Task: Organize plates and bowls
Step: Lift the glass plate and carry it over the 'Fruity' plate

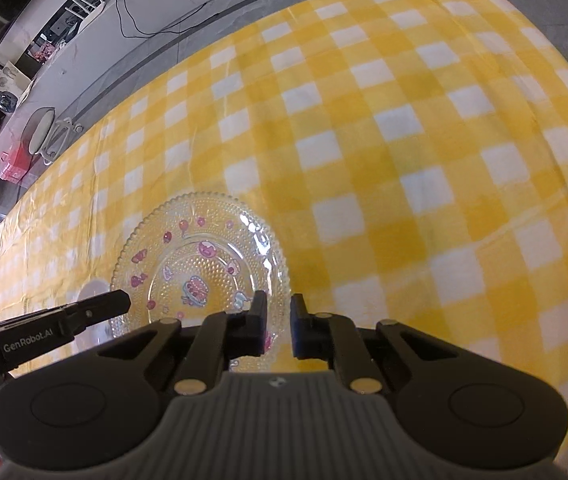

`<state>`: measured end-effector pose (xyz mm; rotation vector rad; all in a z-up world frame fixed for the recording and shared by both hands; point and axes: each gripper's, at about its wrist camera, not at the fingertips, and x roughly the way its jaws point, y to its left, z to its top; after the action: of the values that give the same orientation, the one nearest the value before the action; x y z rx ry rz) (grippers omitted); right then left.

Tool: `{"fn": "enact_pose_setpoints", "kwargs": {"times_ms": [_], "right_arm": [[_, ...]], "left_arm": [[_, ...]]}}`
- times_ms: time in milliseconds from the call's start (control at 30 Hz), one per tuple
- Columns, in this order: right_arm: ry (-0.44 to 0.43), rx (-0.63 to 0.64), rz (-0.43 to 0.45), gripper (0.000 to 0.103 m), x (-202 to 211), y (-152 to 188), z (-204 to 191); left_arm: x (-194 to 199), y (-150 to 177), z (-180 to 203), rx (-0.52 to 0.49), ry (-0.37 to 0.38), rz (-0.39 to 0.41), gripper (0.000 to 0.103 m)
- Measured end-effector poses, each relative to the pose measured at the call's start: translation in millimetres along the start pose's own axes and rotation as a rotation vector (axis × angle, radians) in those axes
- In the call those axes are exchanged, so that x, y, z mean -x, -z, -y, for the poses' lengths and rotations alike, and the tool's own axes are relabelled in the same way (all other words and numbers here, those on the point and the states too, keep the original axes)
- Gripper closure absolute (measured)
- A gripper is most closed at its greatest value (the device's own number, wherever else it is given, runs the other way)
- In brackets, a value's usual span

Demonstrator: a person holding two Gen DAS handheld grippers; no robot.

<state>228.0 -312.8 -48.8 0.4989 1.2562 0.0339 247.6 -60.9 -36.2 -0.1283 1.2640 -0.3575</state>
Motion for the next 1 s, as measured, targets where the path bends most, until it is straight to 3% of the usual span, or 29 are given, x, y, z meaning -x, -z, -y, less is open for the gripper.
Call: {"fn": "enact_pose_setpoints", "kwargs": {"times_ms": [600, 1000], "right_arm": [[-0.015, -0.023, 0.019, 0.093, 61.0, 82.1, 44.3], [-0.024, -0.003, 0.003, 0.094, 72.6, 133.1, 59.4]], "left_arm": [[35.8, 80.5, 53.8, 0.011, -0.004, 0.014, 0.094], [40.9, 138.6, 57.1, 0.059, -0.009, 0.001, 0.093]]}}
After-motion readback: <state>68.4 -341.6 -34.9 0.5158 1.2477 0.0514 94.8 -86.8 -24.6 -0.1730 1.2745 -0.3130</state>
